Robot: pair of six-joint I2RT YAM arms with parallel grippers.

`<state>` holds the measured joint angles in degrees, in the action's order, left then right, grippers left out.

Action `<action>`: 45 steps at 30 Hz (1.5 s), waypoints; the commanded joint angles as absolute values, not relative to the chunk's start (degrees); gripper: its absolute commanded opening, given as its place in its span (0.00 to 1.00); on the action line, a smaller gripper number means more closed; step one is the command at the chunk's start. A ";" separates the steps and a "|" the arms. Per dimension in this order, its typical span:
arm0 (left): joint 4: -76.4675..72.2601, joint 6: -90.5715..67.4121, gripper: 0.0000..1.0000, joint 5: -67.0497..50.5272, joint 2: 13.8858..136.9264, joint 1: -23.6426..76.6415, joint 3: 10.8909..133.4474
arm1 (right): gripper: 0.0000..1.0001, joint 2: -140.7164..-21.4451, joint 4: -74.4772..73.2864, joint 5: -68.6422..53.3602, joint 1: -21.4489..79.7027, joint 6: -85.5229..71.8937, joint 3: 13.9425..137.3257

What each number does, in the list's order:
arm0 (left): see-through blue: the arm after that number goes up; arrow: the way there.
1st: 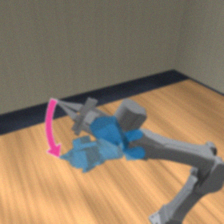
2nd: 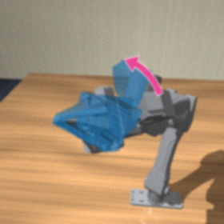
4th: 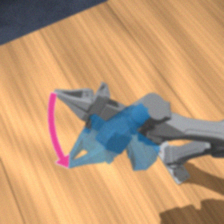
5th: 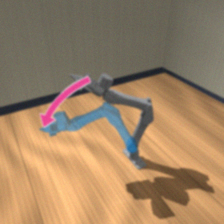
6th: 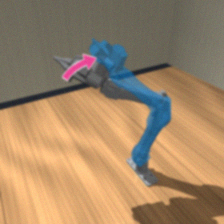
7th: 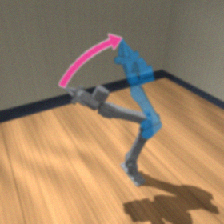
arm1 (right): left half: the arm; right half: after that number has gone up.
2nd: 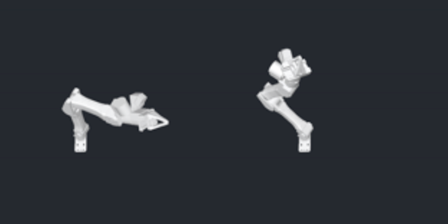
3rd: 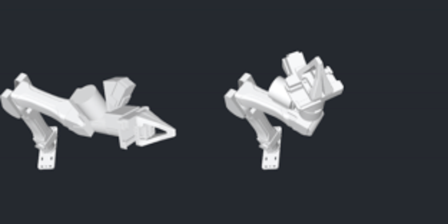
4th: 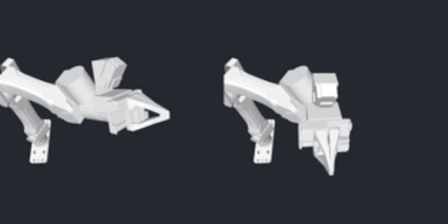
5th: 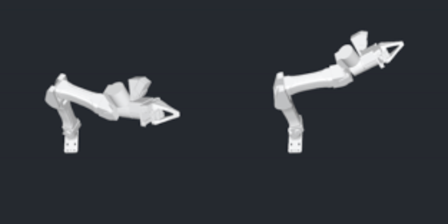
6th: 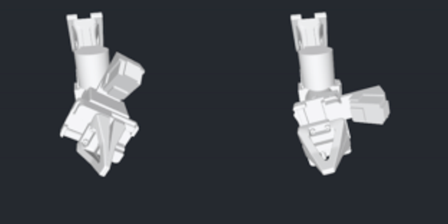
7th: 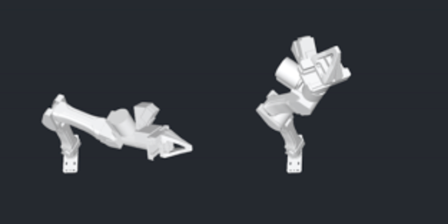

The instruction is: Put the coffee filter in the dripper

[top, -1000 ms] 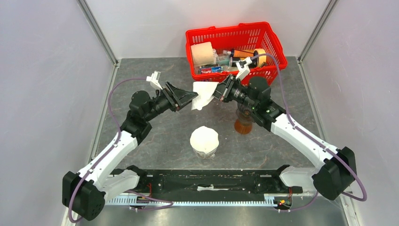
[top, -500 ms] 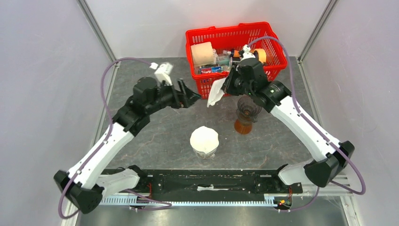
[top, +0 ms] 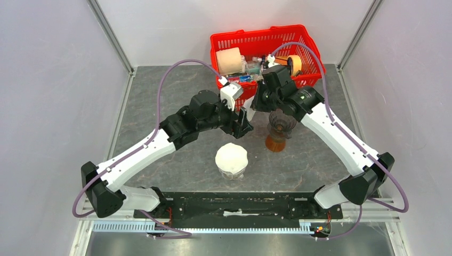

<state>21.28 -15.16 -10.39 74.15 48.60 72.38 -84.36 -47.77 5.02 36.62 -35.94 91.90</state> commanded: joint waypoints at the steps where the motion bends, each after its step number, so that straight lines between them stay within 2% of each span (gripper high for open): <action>1: 19.51 -10.14 0.81 -0.65 74.83 49.66 74.53 | 0.00 -84.40 -48.25 4.30 37.09 -35.13 94.72; 4: 18.30 -11.47 0.80 3.31 74.72 49.71 74.12 | 0.00 -83.92 -48.42 3.59 37.28 -34.19 94.74; 11: 15.75 -13.73 0.76 3.73 75.38 49.74 73.50 | 0.00 -83.47 -48.35 2.33 38.19 -31.82 94.40; 19: 14.96 -16.42 0.65 16.32 74.52 49.75 71.90 | 0.00 -82.10 -47.79 4.34 38.57 -32.39 93.76; 25: 9.74 -15.86 0.64 16.79 72.12 49.90 67.52 | 0.00 -82.00 -47.76 4.17 38.55 -33.53 93.94; 31: 9.23 -13.52 0.62 13.65 73.99 50.40 67.91 | 0.00 -82.00 -46.82 -1.10 38.53 -32.18 94.66; 33: 9.14 -13.55 0.58 13.79 74.26 50.54 68.26 | 0.00 -82.00 -46.93 -3.39 38.51 -31.31 94.76; 36: 8.99 -13.54 0.44 14.05 74.20 50.63 68.34 | 0.00 -81.95 -47.90 -4.15 38.58 -29.79 95.00; 41: 9.05 -13.51 0.13 16.48 72.99 50.71 67.73 | 0.01 -81.36 -50.01 -0.44 38.57 -26.95 95.87; 43: 8.57 -14.07 0.04 17.24 72.23 50.79 67.14 | 0.06 -81.09 -50.98 2.54 38.58 -26.50 95.98; 45: 7.82 -14.91 0.02 18.02 71.56 50.80 66.63 | 0.12 -80.83 -51.27 4.39 38.57 -26.60 95.57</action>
<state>11.46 -14.33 15.00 74.08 50.39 67.42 -83.55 -50.11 -0.25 38.41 -28.80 93.19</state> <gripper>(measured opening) 0.042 0.087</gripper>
